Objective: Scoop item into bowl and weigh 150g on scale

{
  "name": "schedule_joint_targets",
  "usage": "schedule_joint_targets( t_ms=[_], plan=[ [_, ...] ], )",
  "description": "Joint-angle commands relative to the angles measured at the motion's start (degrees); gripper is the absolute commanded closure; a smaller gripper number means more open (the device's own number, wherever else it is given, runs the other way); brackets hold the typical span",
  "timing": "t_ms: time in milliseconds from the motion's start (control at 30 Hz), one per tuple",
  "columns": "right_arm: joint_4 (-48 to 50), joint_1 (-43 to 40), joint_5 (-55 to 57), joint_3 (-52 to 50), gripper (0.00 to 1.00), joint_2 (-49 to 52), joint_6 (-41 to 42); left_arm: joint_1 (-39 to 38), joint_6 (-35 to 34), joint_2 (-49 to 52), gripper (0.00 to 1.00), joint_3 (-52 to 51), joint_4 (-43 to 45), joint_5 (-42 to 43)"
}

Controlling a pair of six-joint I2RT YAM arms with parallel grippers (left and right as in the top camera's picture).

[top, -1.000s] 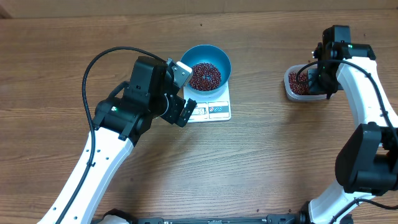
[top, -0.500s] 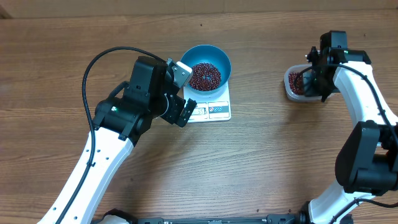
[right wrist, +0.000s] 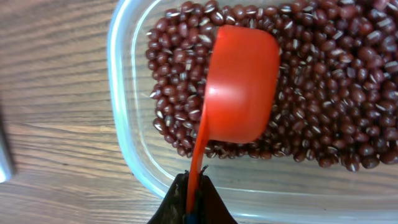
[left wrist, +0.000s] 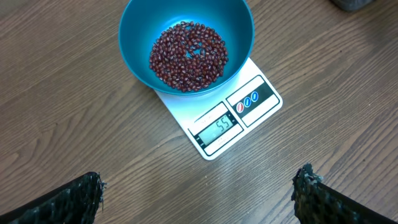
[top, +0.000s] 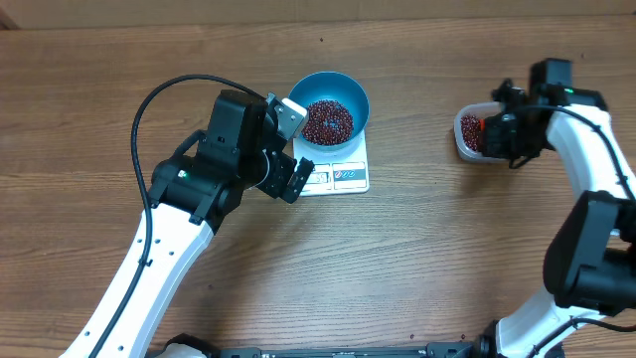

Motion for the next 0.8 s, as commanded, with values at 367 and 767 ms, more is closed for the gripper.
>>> schedule_joint_targets(
  t_ms=[367, 767],
  plan=[
    [-2.21, -15.34, -30.71, -0.63, 0.96, -0.13, -0.11, -0.02, -0.66, 0.55, 0.0, -0.28, 0.09, 0.57],
    [-11.45, -21.79, -43.95, -0.57, 0.96, -0.13, -8.02, -0.02, -0.63, 0.55, 0.01, -0.28, 0.09, 0.57]
  ],
)
